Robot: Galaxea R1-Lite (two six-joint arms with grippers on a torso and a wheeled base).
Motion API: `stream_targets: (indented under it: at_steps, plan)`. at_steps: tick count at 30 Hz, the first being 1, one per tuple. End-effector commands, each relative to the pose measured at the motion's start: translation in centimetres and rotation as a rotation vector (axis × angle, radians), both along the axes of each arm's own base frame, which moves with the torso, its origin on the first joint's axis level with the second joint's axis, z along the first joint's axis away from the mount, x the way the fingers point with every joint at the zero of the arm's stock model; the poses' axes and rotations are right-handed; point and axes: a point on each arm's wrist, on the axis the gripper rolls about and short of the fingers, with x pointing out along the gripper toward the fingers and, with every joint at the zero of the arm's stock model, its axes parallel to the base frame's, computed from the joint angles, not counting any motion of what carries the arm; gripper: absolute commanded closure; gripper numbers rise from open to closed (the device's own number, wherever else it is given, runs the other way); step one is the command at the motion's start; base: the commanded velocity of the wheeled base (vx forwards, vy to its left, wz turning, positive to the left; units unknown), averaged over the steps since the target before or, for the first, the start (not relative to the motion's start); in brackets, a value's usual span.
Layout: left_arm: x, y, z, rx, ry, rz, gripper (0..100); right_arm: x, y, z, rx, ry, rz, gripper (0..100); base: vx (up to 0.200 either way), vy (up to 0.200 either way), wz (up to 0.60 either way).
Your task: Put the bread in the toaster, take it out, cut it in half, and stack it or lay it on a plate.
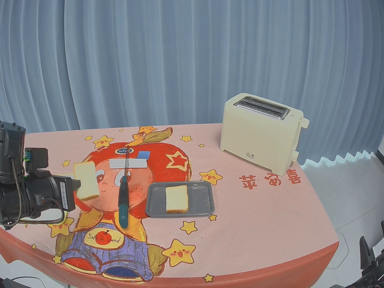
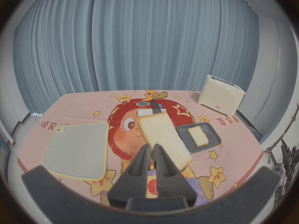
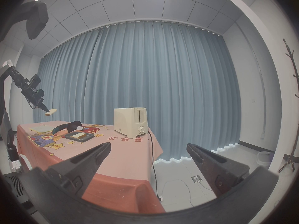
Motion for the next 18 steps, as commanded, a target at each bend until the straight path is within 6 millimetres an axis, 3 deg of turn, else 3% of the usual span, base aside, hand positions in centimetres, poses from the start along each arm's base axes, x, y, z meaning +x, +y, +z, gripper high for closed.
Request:
stream_targets:
  at_steps: [1, 18]
  plan:
    - [-0.2, -0.1, 0.1, -0.004, -0.006, -0.011, 100, 0.0, 0.0, -0.5, 0.000, 0.002, 0.001, 0, 0.000, 0.000, 0.00]
    - [-0.5, -1.4, 0.2, -0.008, -0.008, -0.086, 100, 0.0, 0.0, -0.5, 0.000, 0.002, 0.001, 0, 0.000, 0.000, 0.00]
